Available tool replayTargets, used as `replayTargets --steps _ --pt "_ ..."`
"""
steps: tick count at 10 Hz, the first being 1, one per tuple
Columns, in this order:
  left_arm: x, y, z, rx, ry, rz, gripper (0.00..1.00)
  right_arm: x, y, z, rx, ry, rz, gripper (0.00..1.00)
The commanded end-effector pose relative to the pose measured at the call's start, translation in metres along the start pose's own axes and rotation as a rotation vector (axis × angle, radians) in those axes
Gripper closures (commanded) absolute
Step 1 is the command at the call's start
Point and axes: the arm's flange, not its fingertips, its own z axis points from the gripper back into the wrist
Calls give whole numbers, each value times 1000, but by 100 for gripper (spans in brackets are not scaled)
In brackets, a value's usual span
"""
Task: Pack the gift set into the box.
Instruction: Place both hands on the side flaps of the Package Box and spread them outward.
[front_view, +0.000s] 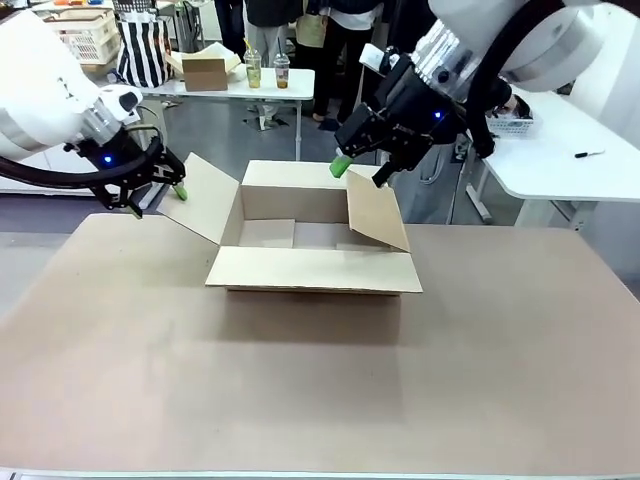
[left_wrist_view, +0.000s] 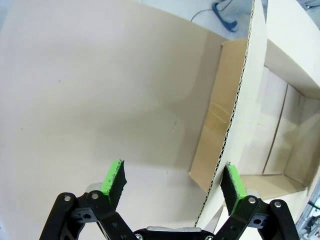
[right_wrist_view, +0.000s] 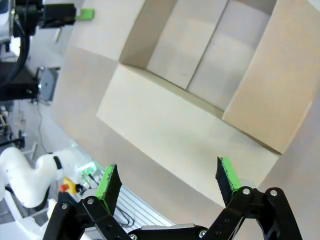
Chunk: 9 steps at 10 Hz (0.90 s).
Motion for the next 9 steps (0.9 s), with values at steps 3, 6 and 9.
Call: replayTargets --steps 3,6,9 --pt "0 -1 2 14 -3 9 0 82 16 -96 -558 66 -374 0" --pt "0 -1 2 14 -3 9 0 117 12 -132 -755 76 -401 0" --pt "0 -1 2 14 -3 9 0 128 9 -143 -708 114 -395 0"
